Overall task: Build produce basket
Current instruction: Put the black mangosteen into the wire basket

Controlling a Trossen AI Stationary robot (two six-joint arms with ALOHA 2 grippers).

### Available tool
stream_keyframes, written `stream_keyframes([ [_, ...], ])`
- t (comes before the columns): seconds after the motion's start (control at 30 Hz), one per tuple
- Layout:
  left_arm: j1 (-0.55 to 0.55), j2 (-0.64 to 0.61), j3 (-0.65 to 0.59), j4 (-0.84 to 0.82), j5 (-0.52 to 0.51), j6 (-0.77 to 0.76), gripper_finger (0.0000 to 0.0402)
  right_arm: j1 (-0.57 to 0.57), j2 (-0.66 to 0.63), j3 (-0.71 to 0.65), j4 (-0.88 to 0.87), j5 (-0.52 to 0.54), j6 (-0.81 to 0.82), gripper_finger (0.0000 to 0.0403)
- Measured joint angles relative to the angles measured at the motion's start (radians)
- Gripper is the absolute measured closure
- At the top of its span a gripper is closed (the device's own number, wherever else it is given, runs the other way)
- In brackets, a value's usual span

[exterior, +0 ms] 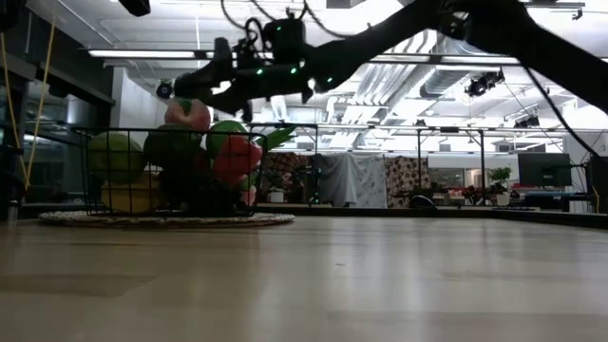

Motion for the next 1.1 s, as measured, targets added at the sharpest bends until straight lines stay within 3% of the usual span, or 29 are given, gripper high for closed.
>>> stream_keyframes([
  [0.2, 0.000, 0.000, 0.000, -0.001, 0.001, -0.002, 0.0025, 0.001, 0.095, 0.109, 0.003, 0.039, 0.091, 0.0142],
  [0.67, 0.000, 0.000, 0.000, -0.002, 0.001, -0.002, 0.0025, 0.003, 0.108, 0.118, -0.031, 0.143, 0.079, 0.0142],
  [1.1, 0.000, 0.000, 0.000, -0.002, 0.001, -0.002, 0.0025, 0.029, 0.108, 0.119, -0.037, 0.004, 0.049, 0.0131],
])
